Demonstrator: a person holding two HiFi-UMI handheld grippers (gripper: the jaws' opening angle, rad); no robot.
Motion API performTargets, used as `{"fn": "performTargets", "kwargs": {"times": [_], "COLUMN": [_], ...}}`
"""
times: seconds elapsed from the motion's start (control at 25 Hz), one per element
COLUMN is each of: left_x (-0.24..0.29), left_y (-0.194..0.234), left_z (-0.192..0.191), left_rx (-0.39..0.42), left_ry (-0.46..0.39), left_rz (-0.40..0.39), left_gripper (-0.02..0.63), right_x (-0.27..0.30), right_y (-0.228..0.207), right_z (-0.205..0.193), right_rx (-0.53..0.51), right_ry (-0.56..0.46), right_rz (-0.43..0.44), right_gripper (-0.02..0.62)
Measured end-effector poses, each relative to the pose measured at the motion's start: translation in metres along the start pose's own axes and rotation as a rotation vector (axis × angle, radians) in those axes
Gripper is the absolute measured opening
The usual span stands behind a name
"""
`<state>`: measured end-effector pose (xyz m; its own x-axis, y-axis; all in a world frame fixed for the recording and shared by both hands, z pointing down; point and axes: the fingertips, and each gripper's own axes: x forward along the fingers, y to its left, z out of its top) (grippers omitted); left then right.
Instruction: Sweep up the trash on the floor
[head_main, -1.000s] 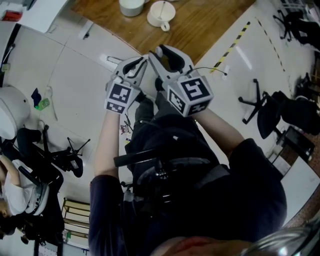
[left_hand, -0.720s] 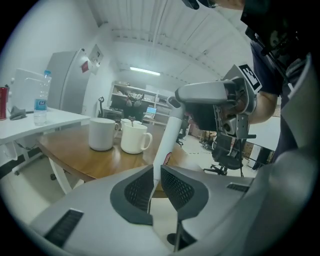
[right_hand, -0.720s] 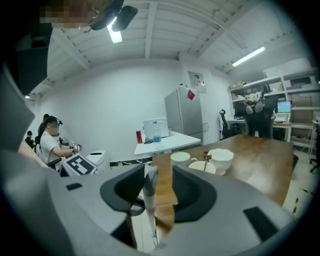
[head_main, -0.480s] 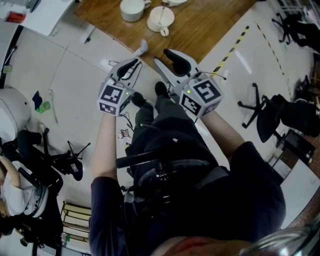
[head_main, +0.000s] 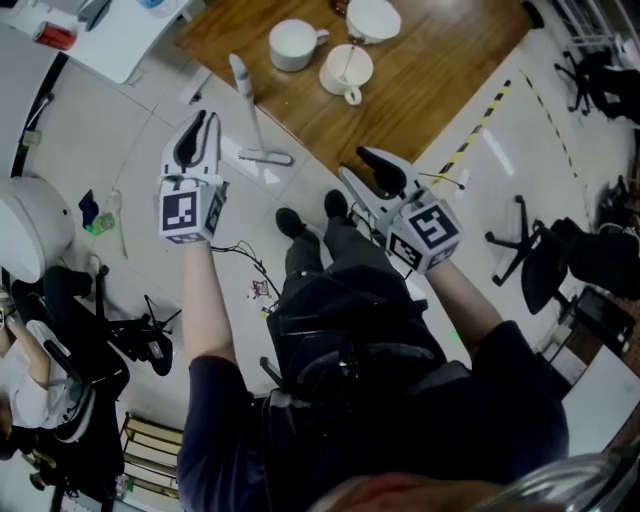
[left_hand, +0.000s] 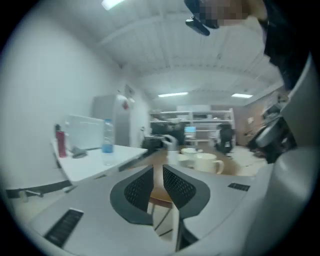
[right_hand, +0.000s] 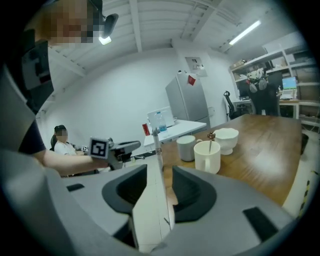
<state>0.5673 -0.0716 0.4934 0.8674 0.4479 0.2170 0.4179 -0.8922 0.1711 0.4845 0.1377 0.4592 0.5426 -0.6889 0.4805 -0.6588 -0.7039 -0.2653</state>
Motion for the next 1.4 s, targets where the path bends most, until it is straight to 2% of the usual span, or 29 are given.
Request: {"fn": "performTargets", "kwargs": {"times": [0.04, 0.08, 0.16, 0.28, 0.4, 0.56, 0.64, 0.72, 0.92, 1.04, 1.12, 1.28, 1.4], "left_x": [0.005, 0.014, 0.026, 0.034, 0.043, 0.039, 0.027, 0.015, -0.008, -0.018, -0.024, -0.043, -0.056], "left_y": [0.027, 0.041, 0.041, 0.031, 0.027, 0.022, 0.023, 0.019, -0.013, -0.032, -0.047, -0.089, -0.119], "left_z": [-0.002, -0.002, 0.005, 0.001, -0.008, 0.01, 0.027, 0.043, 0.088, 0.119, 0.139, 0.17, 0.181], "left_rx": [-0.01, -0.046, -0.071, -0.015, 0.025, 0.039, 0.02, 0.006, 0.136, 0.194, 0.24, 0.336, 0.356], "left_ry": [0.002, 0.007, 0.0, 0.024, 0.05, 0.022, -0.018, -0.023, -0.007, -0.01, -0.009, 0.001, -0.002], "left_rz": [0.067, 0.056, -0.029, -0.083, -0.072, -0.047, -0.028, -0.023, 0.002, 0.028, 0.06, 0.127, 0.163], "left_gripper": [0.065, 0.089, 0.089, 0.089, 0.089, 0.087, 0.005, 0.005, 0.005, 0.005, 0.005, 0.005, 0.005], "right_x": [0.001, 0.002, 0.004, 0.011, 0.018, 0.023, 0.021, 0.018, 0.016, 0.022, 0.018, -0.004, -0.021], "right_y": [0.001, 0.002, 0.001, -0.001, -0.004, -0.011, -0.01, -0.009, 0.009, 0.025, 0.035, 0.058, 0.076], "right_z": [-0.005, -0.009, -0.013, -0.015, -0.016, -0.001, 0.008, 0.018, 0.054, 0.081, 0.102, 0.132, 0.141], "right_rx": [-0.009, -0.017, -0.027, -0.029, -0.018, 0.012, 0.017, 0.025, 0.084, 0.019, -0.041, -0.099, -0.131], "right_ry": [0.019, 0.036, 0.051, 0.057, 0.067, 0.017, -0.002, -0.02, -0.078, -0.096, -0.127, -0.175, -0.185], "right_rz": [0.003, 0.005, 0.005, 0.009, 0.012, -0.001, 0.011, 0.034, 0.173, 0.241, 0.269, 0.399, 0.515], "right_gripper": [0.175, 0.175, 0.175, 0.175, 0.175, 0.165, 0.161, 0.16, 0.125, 0.104, 0.005, 0.005, 0.006]}}
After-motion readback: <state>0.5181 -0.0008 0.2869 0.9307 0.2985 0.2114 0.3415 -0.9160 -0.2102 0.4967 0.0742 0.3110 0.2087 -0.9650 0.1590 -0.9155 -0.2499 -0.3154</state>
